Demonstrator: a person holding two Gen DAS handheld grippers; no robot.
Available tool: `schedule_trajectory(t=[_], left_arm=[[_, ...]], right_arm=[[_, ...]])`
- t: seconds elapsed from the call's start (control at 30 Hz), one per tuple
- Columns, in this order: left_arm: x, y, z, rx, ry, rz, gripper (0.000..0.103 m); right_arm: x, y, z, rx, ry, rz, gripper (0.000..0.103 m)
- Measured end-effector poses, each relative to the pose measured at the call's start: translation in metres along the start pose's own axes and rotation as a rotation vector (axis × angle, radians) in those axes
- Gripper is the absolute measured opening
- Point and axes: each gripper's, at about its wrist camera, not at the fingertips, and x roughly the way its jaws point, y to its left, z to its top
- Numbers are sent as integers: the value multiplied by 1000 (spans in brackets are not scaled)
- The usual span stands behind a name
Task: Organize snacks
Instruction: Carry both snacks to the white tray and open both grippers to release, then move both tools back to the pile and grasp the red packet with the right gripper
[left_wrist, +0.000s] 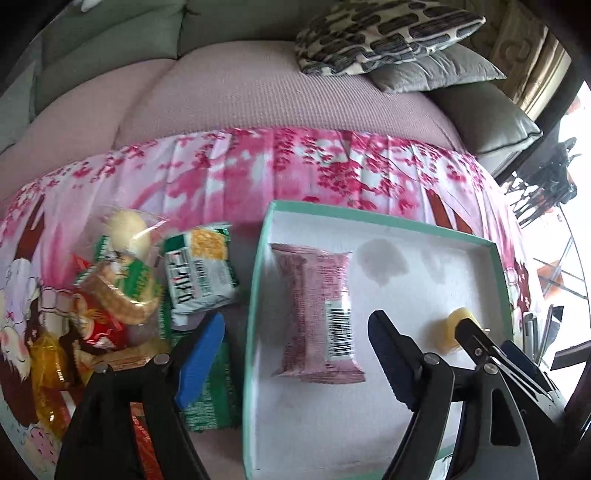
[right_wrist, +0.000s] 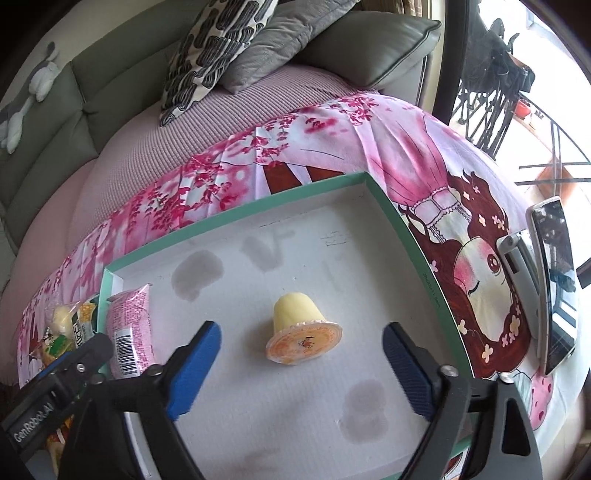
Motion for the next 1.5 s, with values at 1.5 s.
schedule_trajectory(t=[1.5], left_arm=[[-92, 162, -63, -258, -145, 206, 86]], right_arm=[[-36, 108, -60, -240, -32, 217, 102]])
